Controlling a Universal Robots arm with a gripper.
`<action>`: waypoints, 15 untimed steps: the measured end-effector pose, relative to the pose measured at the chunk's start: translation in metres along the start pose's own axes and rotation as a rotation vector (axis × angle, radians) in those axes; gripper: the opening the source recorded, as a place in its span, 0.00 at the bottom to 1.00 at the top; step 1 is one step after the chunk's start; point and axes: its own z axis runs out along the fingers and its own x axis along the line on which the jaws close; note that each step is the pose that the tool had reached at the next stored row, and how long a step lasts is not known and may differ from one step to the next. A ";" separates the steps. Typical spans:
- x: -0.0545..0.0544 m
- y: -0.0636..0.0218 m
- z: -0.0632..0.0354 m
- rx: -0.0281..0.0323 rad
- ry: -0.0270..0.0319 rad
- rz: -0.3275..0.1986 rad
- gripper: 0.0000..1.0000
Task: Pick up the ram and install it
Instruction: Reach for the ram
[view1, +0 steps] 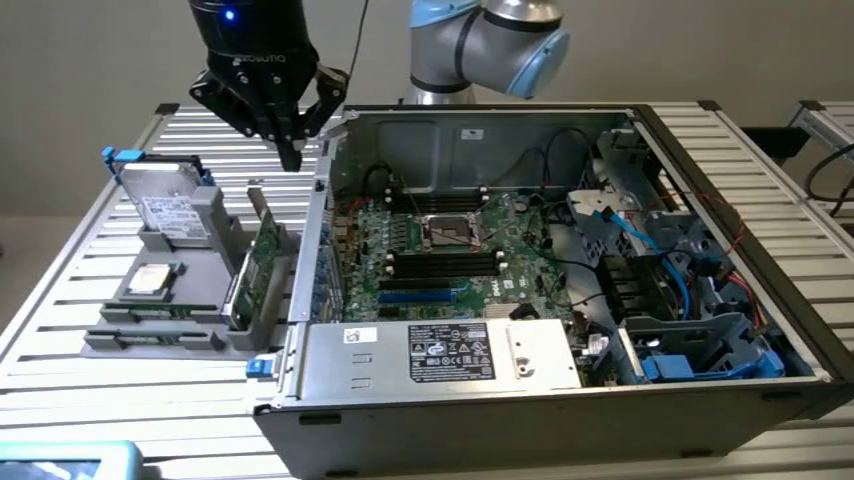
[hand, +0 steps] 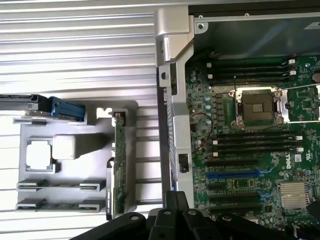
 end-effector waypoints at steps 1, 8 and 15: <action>0.004 -0.0008 0.0009 0.0000 0.0000 0.000 0.11; 0.028 -0.0082 0.0076 0.0000 0.0000 0.000 0.11; 0.052 -0.0166 0.0146 -0.0001 0.0000 0.000 0.11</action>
